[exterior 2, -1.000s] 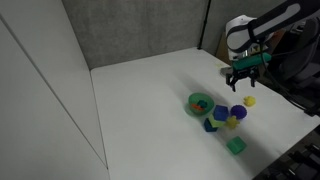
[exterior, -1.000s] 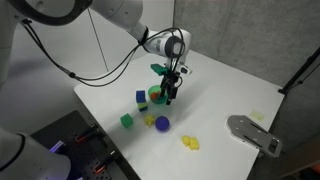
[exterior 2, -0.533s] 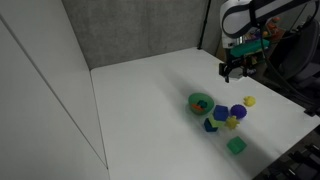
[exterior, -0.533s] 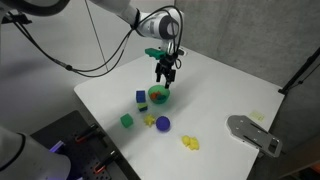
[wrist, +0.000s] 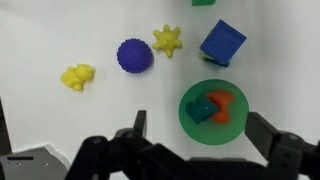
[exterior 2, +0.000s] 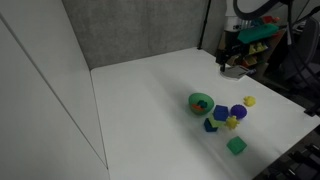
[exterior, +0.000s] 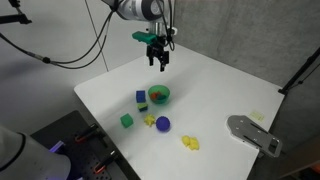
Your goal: Remove the blue ball from the bowl and put it on the table
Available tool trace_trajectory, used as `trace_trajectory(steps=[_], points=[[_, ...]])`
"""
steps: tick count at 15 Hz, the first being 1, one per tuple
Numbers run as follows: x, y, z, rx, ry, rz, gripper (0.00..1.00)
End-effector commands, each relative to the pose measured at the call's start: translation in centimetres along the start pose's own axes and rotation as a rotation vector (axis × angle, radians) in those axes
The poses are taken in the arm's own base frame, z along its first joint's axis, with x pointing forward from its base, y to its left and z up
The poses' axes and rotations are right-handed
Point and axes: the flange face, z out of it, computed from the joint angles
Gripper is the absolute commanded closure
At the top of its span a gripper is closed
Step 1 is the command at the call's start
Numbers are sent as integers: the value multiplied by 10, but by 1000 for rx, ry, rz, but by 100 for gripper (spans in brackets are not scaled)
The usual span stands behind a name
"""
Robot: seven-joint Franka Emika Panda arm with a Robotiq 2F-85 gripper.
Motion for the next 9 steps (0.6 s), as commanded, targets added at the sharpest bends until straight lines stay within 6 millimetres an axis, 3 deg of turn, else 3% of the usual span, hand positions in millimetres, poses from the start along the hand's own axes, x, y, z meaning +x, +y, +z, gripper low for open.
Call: trace_trajectory(steps=[1,9], points=[[-42,5,-24,33,72,-54,0],[-104,18,-83,86,52,-19,0]])
